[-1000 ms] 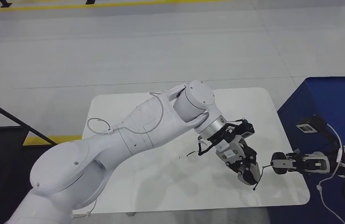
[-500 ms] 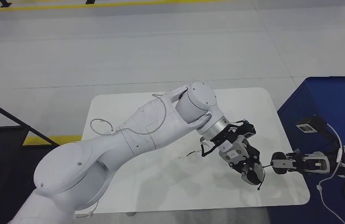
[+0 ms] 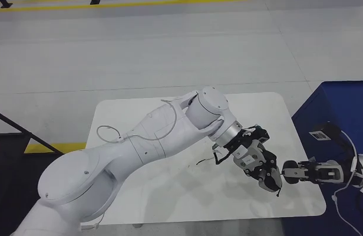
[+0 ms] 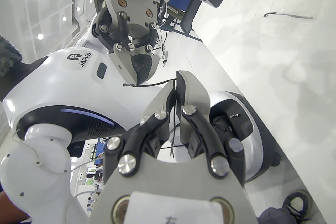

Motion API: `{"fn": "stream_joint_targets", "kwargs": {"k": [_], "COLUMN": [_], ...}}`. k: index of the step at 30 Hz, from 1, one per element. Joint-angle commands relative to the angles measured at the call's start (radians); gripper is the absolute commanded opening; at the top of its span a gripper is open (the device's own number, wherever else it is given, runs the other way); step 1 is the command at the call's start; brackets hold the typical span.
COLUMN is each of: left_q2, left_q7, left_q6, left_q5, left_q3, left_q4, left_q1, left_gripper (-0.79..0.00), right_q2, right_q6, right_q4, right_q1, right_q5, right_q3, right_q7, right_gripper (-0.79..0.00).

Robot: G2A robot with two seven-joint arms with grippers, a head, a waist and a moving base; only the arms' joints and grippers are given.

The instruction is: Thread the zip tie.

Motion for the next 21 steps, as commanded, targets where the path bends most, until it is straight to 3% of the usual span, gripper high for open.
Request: {"fn": "stream_joint_targets", "kwargs": {"k": [1,21], "left_q2": [0.002,0.052], "left_q7": [0.004,0.047], "left_q6": [0.004,0.047], "left_q5": [-0.002,-0.01], "left_q3": [0.0,0.0], "left_q4": [0.006,-0.06], "left_q1": [-0.002,0.015], "left_gripper": [-0.785,-0.785], "right_q2": [-0.001,-0.014], "right_q6": [0.003,0.022], "right_q4": [0.002,0.002], "right_q1": [-0.001,0.003], "right_q5": [0.003,0.002], "right_q3": [0.001,-0.006], "right_q7": [0.003,0.011], "right_gripper": [-0.785,-0.785]}}
